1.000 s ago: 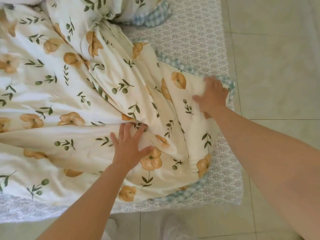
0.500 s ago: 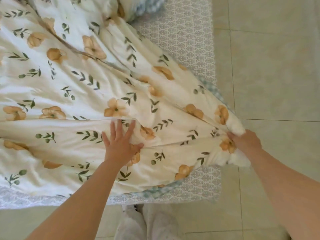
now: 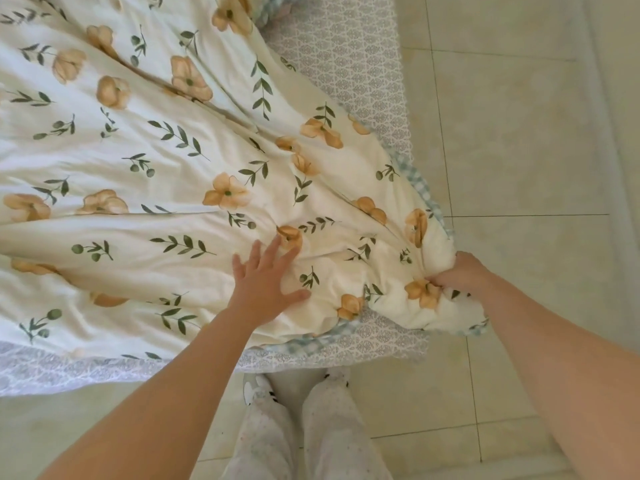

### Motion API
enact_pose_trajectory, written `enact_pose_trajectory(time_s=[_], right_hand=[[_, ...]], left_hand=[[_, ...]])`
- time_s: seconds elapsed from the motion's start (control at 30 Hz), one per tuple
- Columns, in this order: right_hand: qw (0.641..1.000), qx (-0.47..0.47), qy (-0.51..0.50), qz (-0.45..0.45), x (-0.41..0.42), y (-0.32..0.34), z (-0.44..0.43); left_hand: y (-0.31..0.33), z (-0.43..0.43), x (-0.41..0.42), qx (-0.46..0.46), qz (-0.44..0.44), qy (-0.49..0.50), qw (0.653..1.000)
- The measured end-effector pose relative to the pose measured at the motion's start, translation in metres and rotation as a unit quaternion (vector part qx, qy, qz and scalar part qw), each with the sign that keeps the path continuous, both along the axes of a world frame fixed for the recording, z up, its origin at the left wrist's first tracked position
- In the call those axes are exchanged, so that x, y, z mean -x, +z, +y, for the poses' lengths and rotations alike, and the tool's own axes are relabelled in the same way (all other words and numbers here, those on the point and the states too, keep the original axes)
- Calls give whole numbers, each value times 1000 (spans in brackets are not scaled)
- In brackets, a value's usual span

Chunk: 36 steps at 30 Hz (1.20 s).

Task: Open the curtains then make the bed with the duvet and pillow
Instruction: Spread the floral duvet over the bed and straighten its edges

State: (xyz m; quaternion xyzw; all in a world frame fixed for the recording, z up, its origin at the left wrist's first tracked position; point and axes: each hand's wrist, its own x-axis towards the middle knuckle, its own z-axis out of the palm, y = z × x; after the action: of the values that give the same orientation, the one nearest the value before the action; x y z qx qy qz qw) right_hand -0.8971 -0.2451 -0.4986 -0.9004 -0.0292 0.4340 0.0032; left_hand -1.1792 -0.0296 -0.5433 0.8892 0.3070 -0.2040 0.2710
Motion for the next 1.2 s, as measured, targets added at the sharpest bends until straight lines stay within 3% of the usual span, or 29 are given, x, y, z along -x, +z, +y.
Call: enact_pose_trajectory(time_s=[0.1,0.27,0.47,0.57,0.67,0.73,0.83,1.07,1.2], right_hand=[[995,-86,-20,56,7,2,-7],[974,-207,-71,52,-6,7,-58],[968,-218,-91,87,-41,0,-121],[968,-209,-53,126,-55,-14,-122],[967,-107,46,227,-76,-24,-122],[962,-62,93,251,-93,-26,-114],[969,-124,96,190,-119,-25,-76],[949,-274,125,91,-125,-6,55],[940,-294,160,68,-108,-4,101]], left_hand=[[4,-15,-5,16,-5,-5,1000],[8,-52,-19,-12,16,-37,999],[6,-105,-41,-45,110,-27,993],[8,-113,-58,-15,137,-11,990],[14,-126,-84,37,99,11,994],[19,-136,-107,41,36,82,995],[24,-135,-139,18,-67,224,972],[37,-103,-159,-101,-152,310,933],[43,-91,-162,-80,-161,344,922]])
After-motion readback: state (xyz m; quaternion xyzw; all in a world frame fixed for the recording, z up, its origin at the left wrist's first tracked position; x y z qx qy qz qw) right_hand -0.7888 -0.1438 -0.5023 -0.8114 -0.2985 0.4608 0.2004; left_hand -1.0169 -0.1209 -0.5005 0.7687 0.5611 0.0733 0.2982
